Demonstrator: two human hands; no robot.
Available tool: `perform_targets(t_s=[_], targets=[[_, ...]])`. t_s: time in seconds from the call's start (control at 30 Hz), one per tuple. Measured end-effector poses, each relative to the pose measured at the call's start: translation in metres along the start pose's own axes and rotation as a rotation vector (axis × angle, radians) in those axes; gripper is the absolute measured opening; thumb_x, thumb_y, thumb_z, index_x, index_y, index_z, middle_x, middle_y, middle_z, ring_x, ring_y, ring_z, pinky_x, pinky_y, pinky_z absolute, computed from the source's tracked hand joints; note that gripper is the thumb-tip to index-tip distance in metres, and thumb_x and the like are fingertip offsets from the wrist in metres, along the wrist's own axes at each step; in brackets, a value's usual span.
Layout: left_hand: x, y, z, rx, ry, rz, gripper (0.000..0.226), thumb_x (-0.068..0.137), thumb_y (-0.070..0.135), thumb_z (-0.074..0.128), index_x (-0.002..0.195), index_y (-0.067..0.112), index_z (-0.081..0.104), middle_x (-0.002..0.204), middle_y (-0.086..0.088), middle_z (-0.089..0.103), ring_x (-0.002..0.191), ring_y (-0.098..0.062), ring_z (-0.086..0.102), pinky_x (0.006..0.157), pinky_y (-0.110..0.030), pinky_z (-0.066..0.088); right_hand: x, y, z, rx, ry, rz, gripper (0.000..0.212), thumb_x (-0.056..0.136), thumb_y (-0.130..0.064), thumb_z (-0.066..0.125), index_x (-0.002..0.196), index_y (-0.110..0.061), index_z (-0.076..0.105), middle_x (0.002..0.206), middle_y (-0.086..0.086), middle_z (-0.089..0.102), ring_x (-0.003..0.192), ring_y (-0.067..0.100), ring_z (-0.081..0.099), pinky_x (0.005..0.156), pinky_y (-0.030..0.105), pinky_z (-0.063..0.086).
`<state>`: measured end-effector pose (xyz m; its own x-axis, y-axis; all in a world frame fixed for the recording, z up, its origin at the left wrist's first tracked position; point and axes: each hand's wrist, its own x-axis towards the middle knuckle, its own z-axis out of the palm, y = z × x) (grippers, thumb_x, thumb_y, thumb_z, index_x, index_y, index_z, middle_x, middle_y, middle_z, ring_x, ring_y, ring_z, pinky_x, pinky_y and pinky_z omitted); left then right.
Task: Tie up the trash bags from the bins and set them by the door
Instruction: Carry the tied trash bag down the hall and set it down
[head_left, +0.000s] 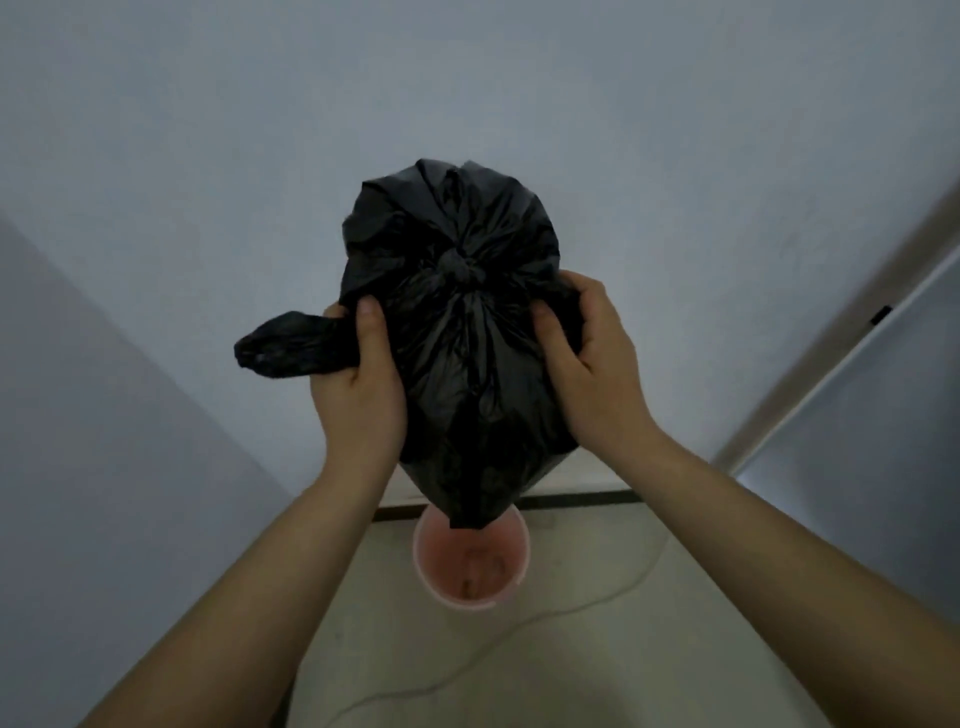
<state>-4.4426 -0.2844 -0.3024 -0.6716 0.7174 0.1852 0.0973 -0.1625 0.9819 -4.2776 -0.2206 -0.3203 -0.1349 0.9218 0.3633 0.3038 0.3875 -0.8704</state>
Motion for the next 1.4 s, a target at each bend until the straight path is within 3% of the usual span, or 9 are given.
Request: perform_targets(t_s=[0.17, 0.3, 0.43, 0.53, 0.63, 0.7, 0.97, 1.23, 1.4], targets=[[0.022, 0.161, -0.076, 0.051, 0.101, 0.160, 0.019, 0.103, 0.035, 0.051, 0.087, 0.029, 0.059, 0.093, 0.010, 0.066, 0.090, -0.001, 0.064, 0.083, -0.022, 0.049, 0.034, -0.168, 0.007, 0.079, -0.126, -0.125, 0.041, 0.100, -0.041, 0.047, 0.136, -0.020, 0.050, 0.127, 0.000, 0.061, 0.114, 0.014, 0.057, 0.098, 0.036, 0.048], [-0.009, 0.215, -0.125, 0.072, 0.268, 0.235, 0.021, 0.104, 0.032, 0.049, 0.085, 0.029, 0.058, 0.091, 0.011, 0.064, 0.080, 0.011, 0.061, 0.080, -0.016, 0.047, 0.029, -0.234, 0.022, 0.177, -0.228, -0.261, 0.044, 0.096, -0.048, 0.046, 0.132, -0.022, 0.053, 0.123, -0.002, 0.063, 0.113, 0.014, 0.059, 0.098, 0.043, 0.049], [-0.076, 0.240, -0.175, 0.093, 0.523, 0.328, 0.021, 0.104, 0.029, 0.050, 0.085, 0.024, 0.056, 0.090, 0.007, 0.063, 0.087, -0.001, 0.063, 0.086, -0.027, 0.051, -0.011, -0.274, 0.040, 0.342, -0.424, -0.410, 0.043, 0.095, -0.048, 0.050, 0.129, -0.024, 0.056, 0.120, -0.005, 0.065, 0.113, 0.011, 0.060, 0.098, 0.039, 0.050], [-0.159, 0.240, -0.204, 0.119, 0.784, 0.304, 0.021, 0.103, 0.029, 0.052, 0.082, 0.026, 0.057, 0.089, 0.006, 0.064, 0.090, -0.009, 0.063, 0.088, -0.034, 0.051, -0.064, -0.289, 0.045, 0.473, -0.703, -0.455, 0.036, 0.097, -0.042, 0.056, 0.129, -0.026, 0.058, 0.121, -0.009, 0.066, 0.112, 0.004, 0.061, 0.096, 0.027, 0.049], [-0.259, 0.246, -0.221, 0.207, 1.028, 0.270, 0.021, 0.100, 0.033, 0.053, 0.080, 0.034, 0.060, 0.089, 0.006, 0.065, 0.090, -0.010, 0.063, 0.085, -0.031, 0.051, -0.132, -0.303, 0.046, 0.537, -0.978, -0.486, 0.027, 0.098, -0.034, 0.060, 0.126, -0.030, 0.060, 0.116, -0.016, 0.067, 0.106, -0.003, 0.062, 0.089, 0.017, 0.046], [-0.336, 0.259, -0.234, 0.285, 1.184, 0.222, 0.020, 0.104, 0.026, 0.051, 0.085, 0.026, 0.059, 0.090, 0.004, 0.065, 0.089, -0.009, 0.062, 0.085, -0.029, 0.049, -0.196, -0.325, 0.036, 0.609, -1.158, -0.482, 0.026, 0.098, -0.032, 0.061, 0.124, -0.032, 0.060, 0.112, -0.020, 0.067, 0.104, -0.006, 0.062, 0.086, 0.013, 0.045], [-0.613, 0.359, -0.262, 0.548, 1.664, 0.257, 0.024, 0.104, 0.027, 0.050, 0.081, 0.032, 0.056, 0.083, 0.012, 0.062, 0.082, -0.001, 0.061, 0.080, -0.024, 0.046, -0.439, -0.437, -0.057, 0.870, -1.633, -0.576, 0.019, 0.098, -0.030, 0.061, 0.116, -0.035, 0.061, 0.107, -0.023, 0.068, 0.099, -0.010, 0.062, 0.082, 0.006, 0.044], [-0.902, 0.417, -0.284, 0.608, 2.120, 0.254, 0.020, 0.103, 0.033, 0.051, 0.092, 0.043, 0.065, 0.098, 0.020, 0.068, 0.100, 0.002, 0.062, 0.093, -0.028, 0.047, -0.723, -0.515, -0.177, 1.055, -1.923, -0.749, 0.024, 0.098, -0.036, 0.060, 0.122, -0.036, 0.061, 0.113, -0.013, 0.068, 0.103, 0.006, 0.066, 0.093, 0.034, 0.054], [-1.059, 0.454, -0.297, 0.613, 2.320, 0.238, 0.021, 0.102, 0.031, 0.052, 0.086, 0.038, 0.063, 0.095, 0.023, 0.065, 0.092, 0.007, 0.061, 0.086, -0.022, 0.043, -0.893, -0.553, -0.257, 1.144, -2.073, -0.773, 0.028, 0.096, -0.040, 0.057, 0.124, -0.035, 0.060, 0.114, -0.014, 0.068, 0.106, 0.007, 0.065, 0.096, 0.040, 0.053]])
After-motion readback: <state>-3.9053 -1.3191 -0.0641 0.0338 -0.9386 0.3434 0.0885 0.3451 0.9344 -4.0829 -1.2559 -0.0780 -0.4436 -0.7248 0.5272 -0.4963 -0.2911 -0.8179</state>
